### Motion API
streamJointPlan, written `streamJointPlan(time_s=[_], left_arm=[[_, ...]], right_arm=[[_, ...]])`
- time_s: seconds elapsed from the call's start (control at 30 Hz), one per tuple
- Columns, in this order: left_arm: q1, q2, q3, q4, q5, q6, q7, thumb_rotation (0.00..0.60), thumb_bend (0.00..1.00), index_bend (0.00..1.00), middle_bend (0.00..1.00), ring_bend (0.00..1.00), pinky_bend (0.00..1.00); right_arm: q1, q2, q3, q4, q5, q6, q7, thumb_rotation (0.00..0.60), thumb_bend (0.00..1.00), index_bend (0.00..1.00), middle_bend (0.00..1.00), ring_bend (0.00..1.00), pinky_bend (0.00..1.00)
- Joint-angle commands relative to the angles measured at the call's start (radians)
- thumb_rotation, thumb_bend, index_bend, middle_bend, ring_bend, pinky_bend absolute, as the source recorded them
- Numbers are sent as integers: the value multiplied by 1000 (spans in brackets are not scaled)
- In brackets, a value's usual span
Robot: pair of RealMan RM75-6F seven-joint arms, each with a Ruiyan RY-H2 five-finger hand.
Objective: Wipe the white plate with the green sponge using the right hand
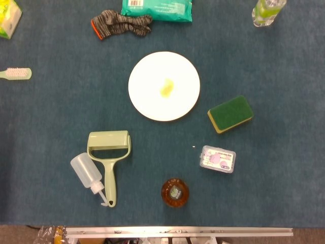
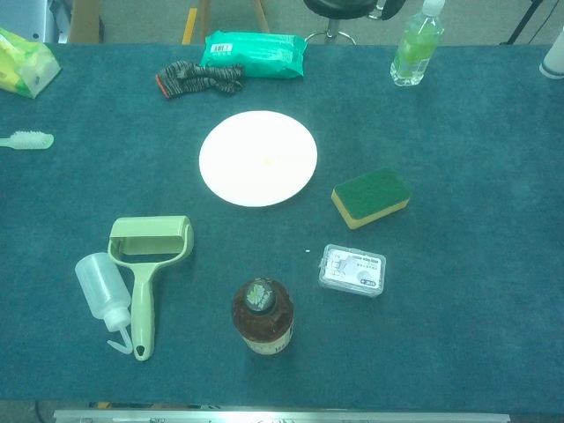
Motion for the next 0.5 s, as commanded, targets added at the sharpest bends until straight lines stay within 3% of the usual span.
streamJointPlan(time_s=[0.03,0.5], left_arm=[[-5,3,-1,2,-5,-12,3,600,358,420,304,283,454],[-19,10,-2,8,-16,-45,-1,600,358,420,305,284,455]], right_arm=[[22,4,6,1,2,-30,4,600,155,241,331,255,305],[180,2,27,26,32,-270,25,600,141,241,330,229,305]])
